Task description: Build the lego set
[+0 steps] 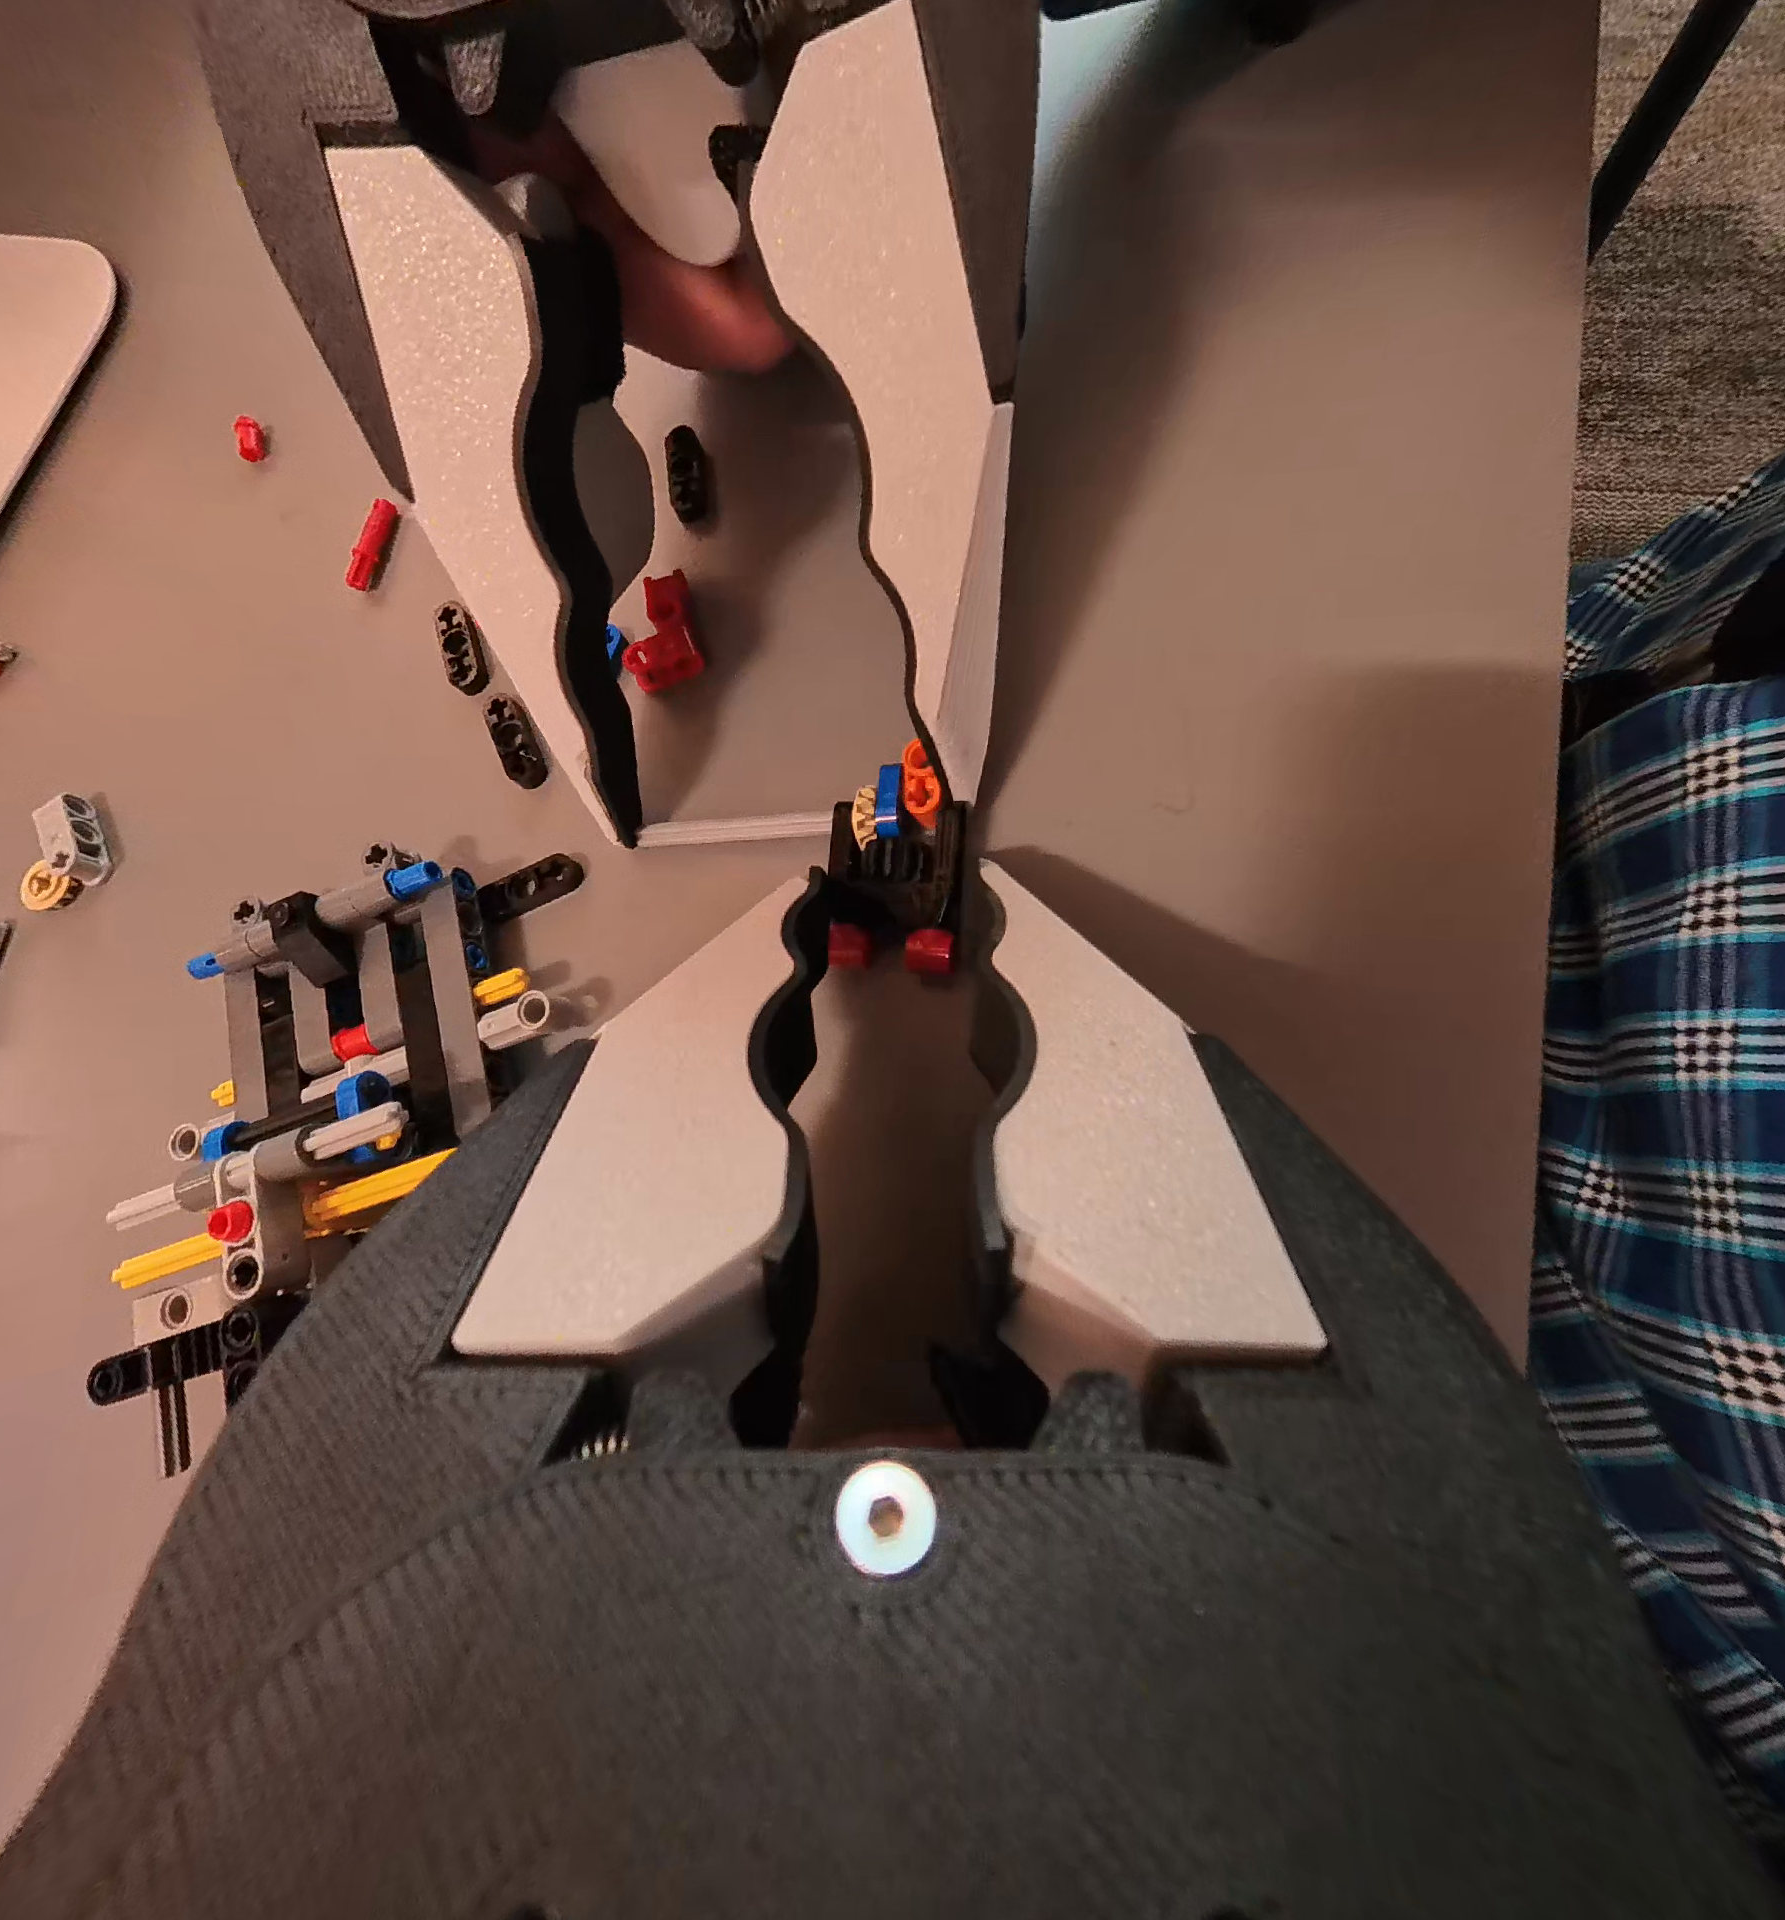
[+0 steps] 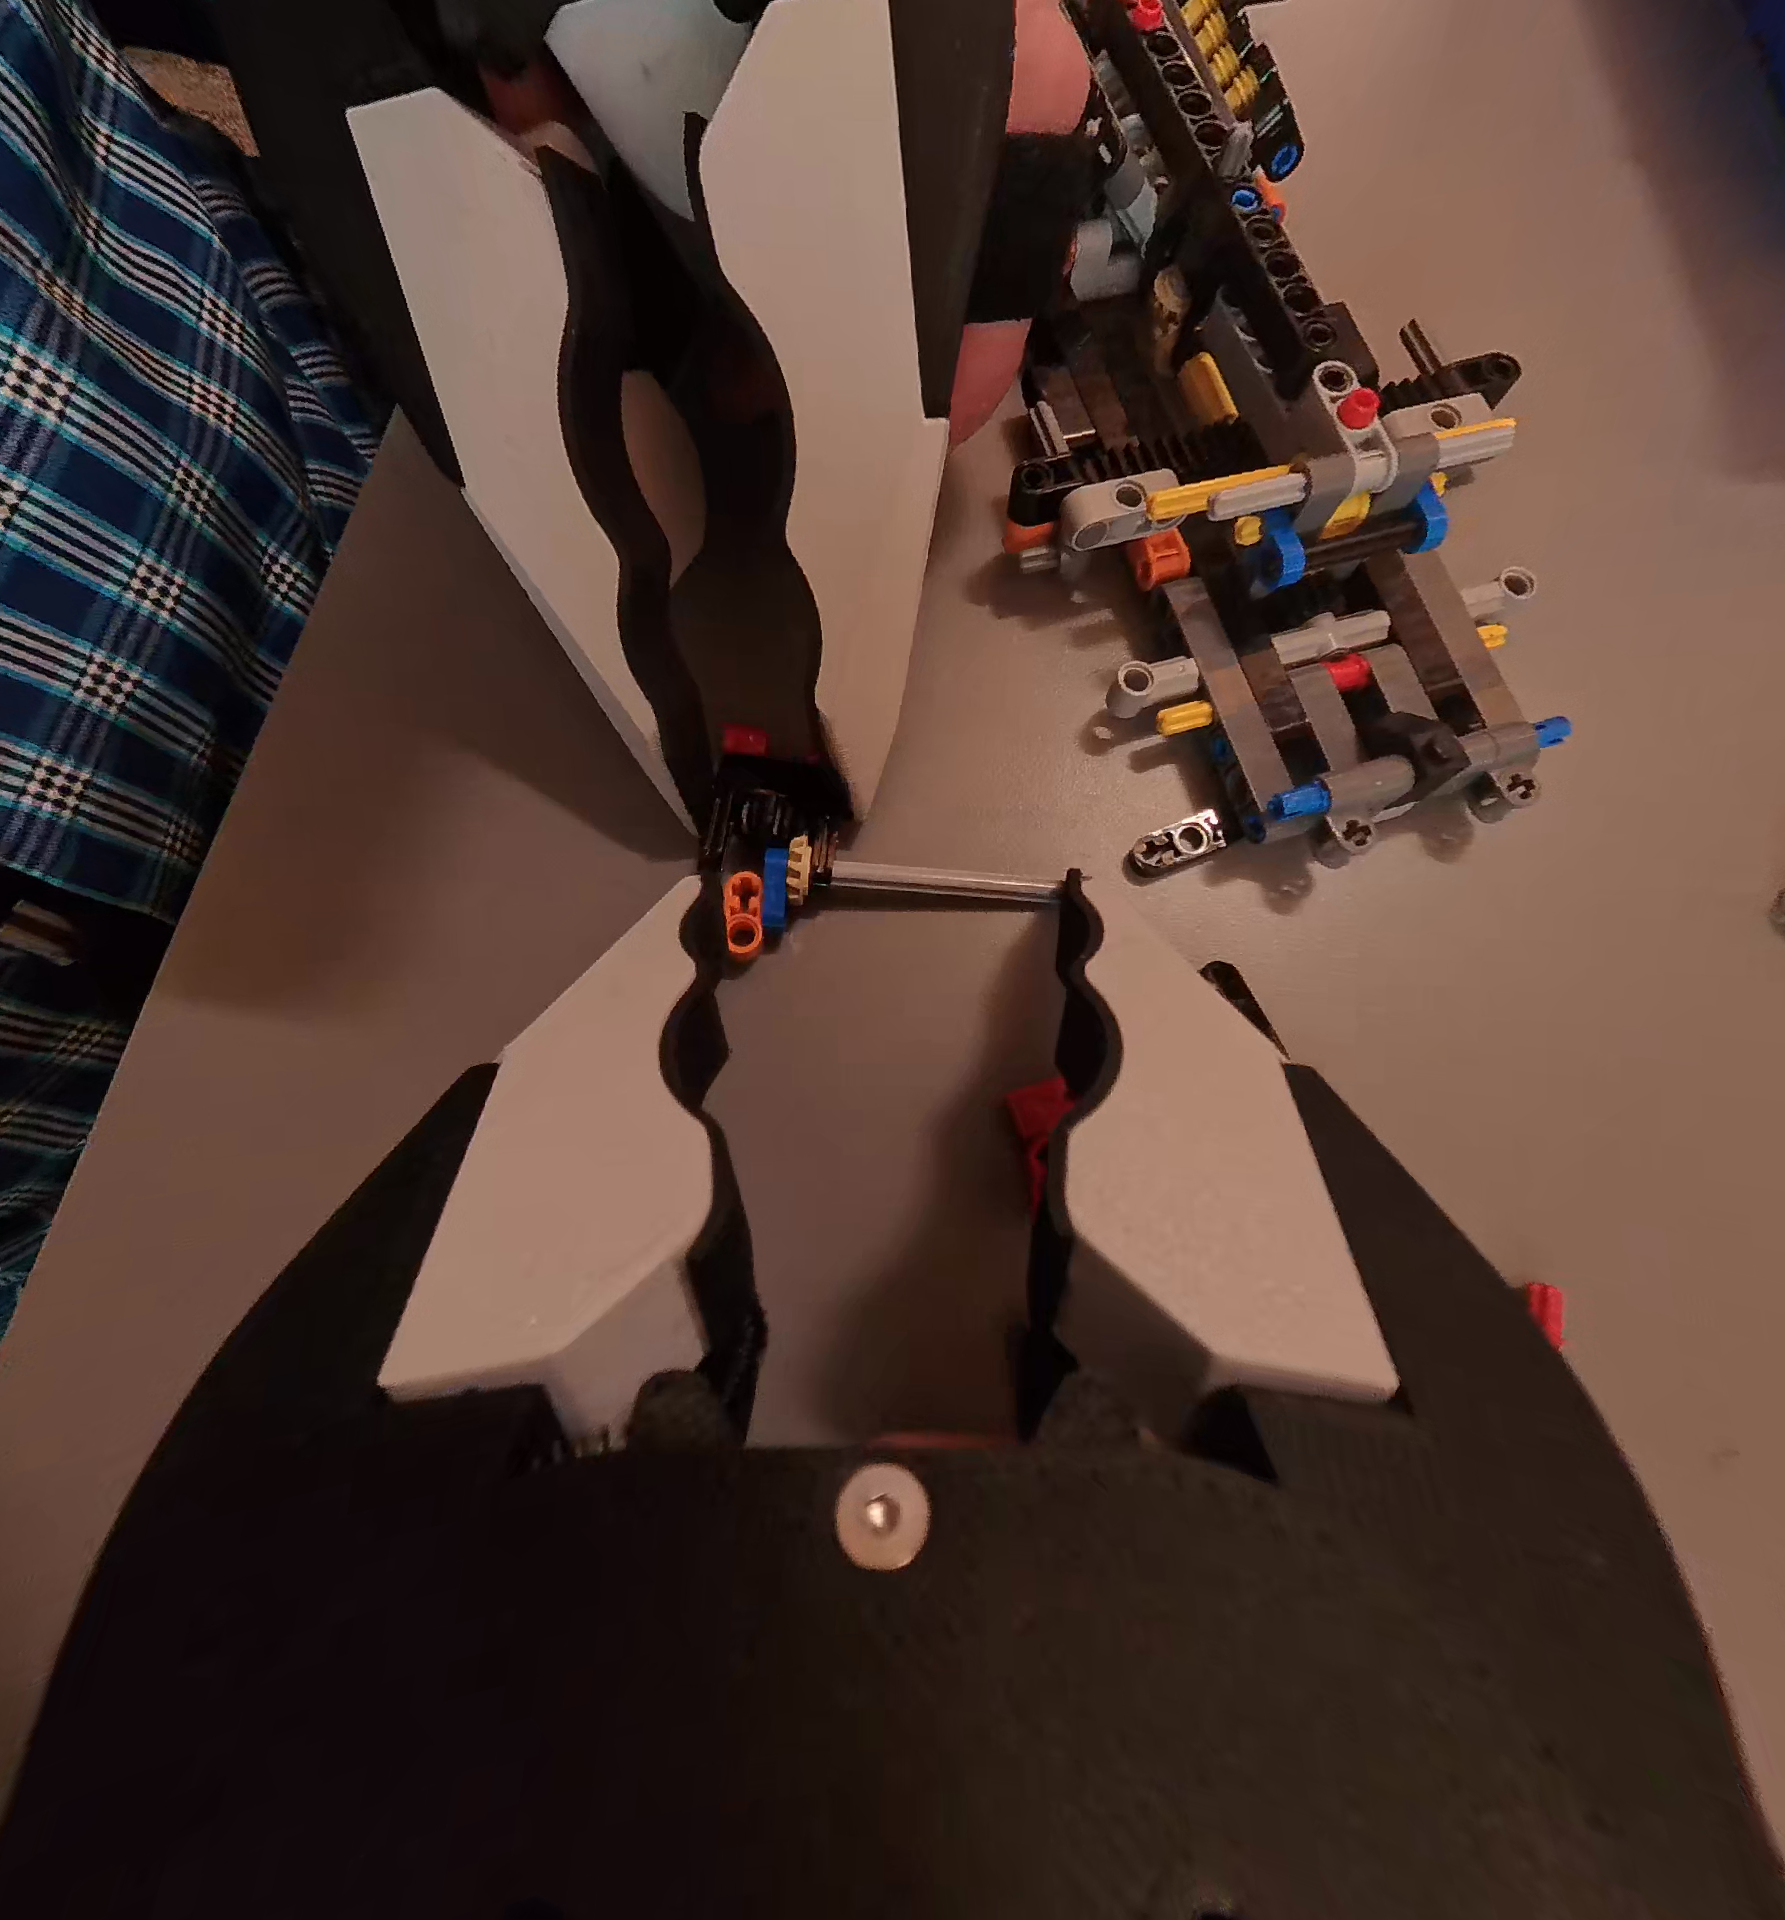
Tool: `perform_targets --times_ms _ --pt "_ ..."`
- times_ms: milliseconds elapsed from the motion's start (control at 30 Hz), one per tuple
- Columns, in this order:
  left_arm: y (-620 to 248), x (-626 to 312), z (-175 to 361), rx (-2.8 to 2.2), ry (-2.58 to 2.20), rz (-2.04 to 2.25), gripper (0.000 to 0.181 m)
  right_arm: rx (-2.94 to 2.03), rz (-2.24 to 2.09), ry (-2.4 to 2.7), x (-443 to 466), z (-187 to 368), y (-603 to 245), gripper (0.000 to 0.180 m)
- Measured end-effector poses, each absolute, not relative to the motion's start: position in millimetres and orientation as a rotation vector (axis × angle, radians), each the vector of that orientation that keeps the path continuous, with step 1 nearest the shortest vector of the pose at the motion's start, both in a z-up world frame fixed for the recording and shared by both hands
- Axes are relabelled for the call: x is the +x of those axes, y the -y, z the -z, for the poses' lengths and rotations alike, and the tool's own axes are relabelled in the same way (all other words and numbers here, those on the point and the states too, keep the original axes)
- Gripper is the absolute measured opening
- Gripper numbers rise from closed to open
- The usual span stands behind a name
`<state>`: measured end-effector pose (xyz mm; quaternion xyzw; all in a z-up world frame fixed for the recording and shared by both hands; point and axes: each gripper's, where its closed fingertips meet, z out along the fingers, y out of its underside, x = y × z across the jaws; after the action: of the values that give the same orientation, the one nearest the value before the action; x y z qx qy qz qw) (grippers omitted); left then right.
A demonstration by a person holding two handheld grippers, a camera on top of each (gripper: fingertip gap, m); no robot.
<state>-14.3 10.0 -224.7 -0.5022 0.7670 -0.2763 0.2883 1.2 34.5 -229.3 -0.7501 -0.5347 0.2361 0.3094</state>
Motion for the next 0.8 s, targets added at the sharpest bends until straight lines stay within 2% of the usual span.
perform_targets --times_ms 800 --pt "-7.1 -14.0 225.3 -1.372 -2.036 0.746 0.024 -1.921 -0.513 1.404 1.2 226.8 -34.0 0.062"
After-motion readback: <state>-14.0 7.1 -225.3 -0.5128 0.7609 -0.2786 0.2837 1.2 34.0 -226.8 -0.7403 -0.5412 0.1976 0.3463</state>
